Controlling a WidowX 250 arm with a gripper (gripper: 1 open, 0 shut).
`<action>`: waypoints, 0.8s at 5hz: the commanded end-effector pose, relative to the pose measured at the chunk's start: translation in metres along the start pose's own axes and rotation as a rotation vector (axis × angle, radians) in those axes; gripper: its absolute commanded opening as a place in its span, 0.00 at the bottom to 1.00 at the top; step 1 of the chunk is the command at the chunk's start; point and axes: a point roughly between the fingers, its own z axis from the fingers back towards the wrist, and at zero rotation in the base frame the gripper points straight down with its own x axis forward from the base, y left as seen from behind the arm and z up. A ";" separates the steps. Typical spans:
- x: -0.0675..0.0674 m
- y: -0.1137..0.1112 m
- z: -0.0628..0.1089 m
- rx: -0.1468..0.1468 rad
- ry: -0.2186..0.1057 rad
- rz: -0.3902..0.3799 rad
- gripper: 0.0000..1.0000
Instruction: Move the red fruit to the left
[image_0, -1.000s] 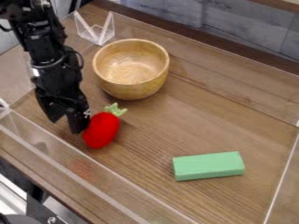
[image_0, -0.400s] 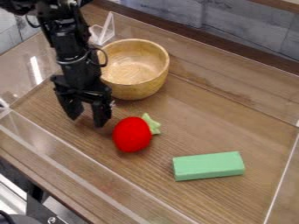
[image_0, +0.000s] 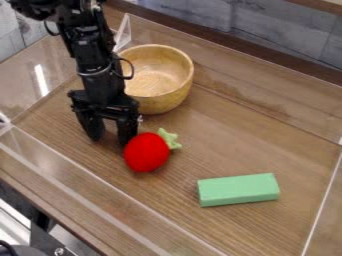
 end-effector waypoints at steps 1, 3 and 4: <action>0.003 0.001 0.004 0.009 -0.021 0.028 0.00; 0.015 -0.025 0.031 0.008 -0.066 -0.024 1.00; 0.020 -0.032 0.047 0.014 -0.090 -0.036 1.00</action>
